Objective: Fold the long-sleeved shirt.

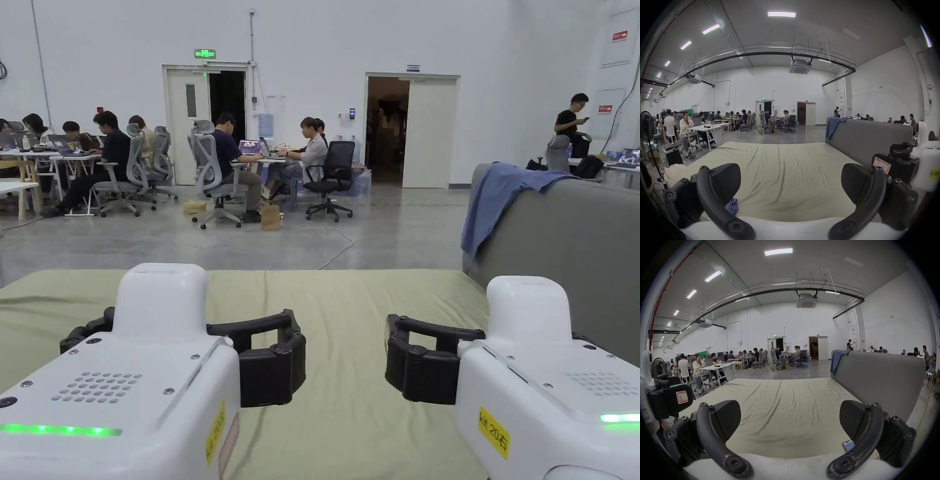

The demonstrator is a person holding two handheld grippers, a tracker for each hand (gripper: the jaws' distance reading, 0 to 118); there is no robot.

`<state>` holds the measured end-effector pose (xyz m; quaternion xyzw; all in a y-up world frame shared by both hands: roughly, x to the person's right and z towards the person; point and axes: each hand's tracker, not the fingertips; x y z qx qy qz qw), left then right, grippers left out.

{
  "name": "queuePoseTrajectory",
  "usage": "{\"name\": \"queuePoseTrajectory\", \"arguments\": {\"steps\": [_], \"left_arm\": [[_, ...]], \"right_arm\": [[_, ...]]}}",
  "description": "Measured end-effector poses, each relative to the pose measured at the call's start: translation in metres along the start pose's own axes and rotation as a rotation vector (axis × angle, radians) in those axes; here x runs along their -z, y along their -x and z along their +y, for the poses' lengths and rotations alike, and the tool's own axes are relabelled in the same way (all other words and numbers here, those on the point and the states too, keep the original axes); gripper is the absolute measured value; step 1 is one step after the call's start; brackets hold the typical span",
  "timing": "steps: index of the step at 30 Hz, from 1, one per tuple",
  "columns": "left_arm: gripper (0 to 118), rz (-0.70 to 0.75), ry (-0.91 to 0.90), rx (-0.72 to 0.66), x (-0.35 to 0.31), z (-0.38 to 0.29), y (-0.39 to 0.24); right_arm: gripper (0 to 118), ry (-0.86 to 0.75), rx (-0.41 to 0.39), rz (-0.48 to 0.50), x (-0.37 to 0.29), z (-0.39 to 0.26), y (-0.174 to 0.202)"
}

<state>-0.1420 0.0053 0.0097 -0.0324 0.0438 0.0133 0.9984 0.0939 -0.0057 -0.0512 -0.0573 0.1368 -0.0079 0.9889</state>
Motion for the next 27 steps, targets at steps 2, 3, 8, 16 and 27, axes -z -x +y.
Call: {"name": "queuePoseTrajectory", "arguments": {"steps": [2,3,8,16,27], "left_arm": [[118,0.001,-0.003,-0.001,-0.0004,0.0004,0.0006],[118,0.001,-0.004,-0.001,-0.0005,0.0006,0.0007],[118,0.002,-0.003,-0.002,-0.0004,0.0010,0.0014],[118,-0.003,-0.001,-0.005,0.0000,0.0018,0.0015],[118,-0.006,0.003,0.004,0.0012,0.0021,0.0009]], "right_arm": [[118,0.007,-0.002,0.002,0.0006,-0.0006,0.0004],[118,0.007,-0.005,0.002,0.0007,-0.0010,0.0006],[118,0.011,-0.005,0.004,0.0012,-0.0016,0.0014],[118,0.026,-0.005,0.005,0.0044,-0.0001,0.0017],[118,0.018,-0.036,-0.045,0.0059,-0.0041,0.0066]]}}
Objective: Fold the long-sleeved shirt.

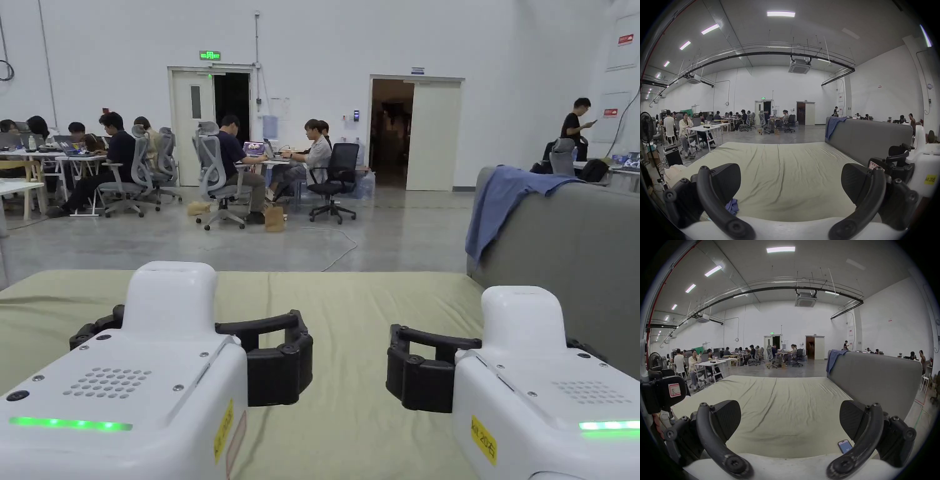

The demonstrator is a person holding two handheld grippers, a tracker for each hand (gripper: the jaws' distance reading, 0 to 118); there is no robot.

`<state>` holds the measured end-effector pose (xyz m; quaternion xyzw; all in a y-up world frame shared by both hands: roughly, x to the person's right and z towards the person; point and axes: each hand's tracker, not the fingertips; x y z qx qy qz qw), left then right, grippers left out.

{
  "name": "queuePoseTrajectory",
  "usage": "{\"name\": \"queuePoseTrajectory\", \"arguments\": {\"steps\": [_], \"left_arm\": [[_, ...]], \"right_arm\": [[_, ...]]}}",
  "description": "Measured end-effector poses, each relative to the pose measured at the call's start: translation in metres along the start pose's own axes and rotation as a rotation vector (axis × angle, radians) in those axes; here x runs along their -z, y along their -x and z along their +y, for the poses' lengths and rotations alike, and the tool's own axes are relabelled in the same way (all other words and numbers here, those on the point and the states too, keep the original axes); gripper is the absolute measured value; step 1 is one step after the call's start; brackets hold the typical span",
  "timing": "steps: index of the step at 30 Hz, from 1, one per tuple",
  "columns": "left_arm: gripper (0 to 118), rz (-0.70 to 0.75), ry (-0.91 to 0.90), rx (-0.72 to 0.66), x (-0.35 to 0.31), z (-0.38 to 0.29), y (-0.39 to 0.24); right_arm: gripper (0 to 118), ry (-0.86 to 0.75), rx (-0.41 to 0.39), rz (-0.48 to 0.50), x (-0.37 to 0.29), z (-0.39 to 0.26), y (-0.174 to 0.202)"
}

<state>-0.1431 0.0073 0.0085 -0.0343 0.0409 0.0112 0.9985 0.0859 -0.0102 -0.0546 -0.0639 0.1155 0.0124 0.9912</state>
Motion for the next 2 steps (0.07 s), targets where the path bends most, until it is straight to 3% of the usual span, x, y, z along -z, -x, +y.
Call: {"name": "queuePoseTrajectory", "arguments": {"steps": [2], "left_arm": [[118,-0.003,0.000,-0.002,0.0001,0.0000,-0.0002]], "right_arm": [[118,0.006,0.010,0.018,-0.0016,0.0015,-0.0013]]}}
